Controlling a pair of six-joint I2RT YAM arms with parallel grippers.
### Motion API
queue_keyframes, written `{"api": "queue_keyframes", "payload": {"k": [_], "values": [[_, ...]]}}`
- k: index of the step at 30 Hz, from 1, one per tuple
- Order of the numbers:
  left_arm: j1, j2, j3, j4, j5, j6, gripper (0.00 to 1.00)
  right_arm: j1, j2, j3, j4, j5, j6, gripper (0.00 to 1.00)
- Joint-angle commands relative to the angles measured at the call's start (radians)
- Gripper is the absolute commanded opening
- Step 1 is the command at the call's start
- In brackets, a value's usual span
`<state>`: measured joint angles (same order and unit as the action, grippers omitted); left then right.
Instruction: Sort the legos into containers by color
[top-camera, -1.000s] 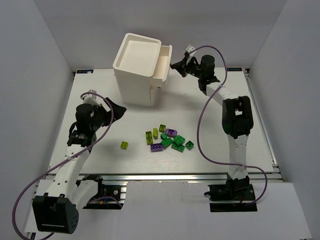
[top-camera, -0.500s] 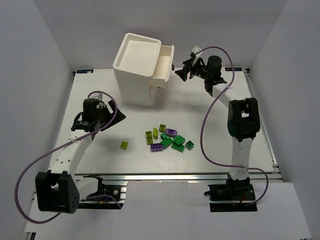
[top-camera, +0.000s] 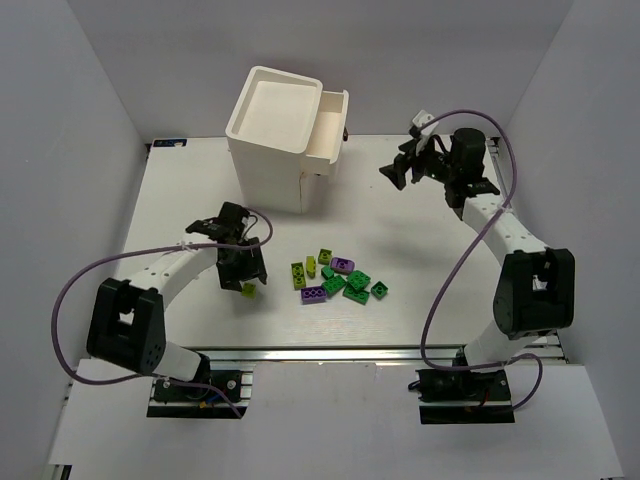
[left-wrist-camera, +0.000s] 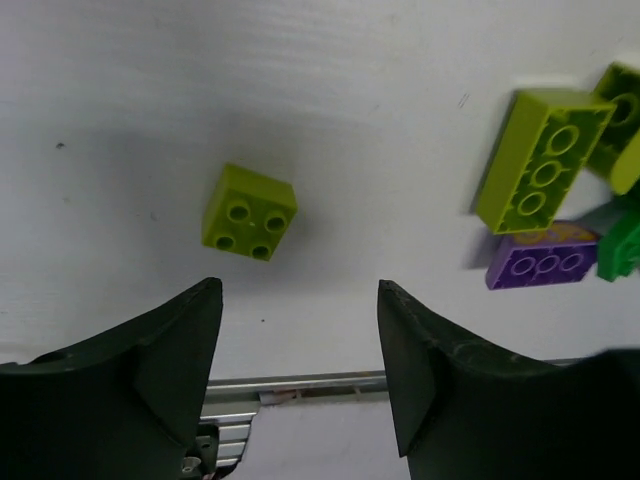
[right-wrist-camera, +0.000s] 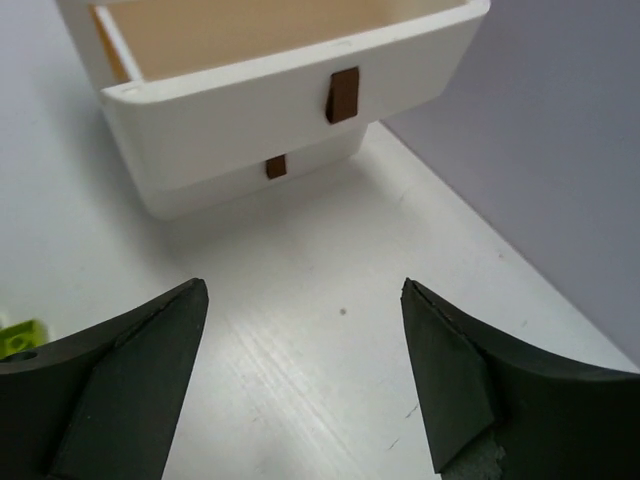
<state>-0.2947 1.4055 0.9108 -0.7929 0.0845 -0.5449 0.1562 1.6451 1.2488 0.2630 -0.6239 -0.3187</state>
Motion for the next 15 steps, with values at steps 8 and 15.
{"api": "queue_keyframes", "payload": {"k": [8, 15], "values": [[-0.126, 0.16, 0.103, -0.103, -0.256, -0.064, 0.83, -0.023, -0.169, -0.175, -0.09, -0.164, 0.004, 0.82], [-0.144, 0.225, 0.086, -0.037, -0.293, -0.073, 0.76, -0.026, -0.226, -0.206, -0.14, -0.168, -0.045, 0.82]]}}
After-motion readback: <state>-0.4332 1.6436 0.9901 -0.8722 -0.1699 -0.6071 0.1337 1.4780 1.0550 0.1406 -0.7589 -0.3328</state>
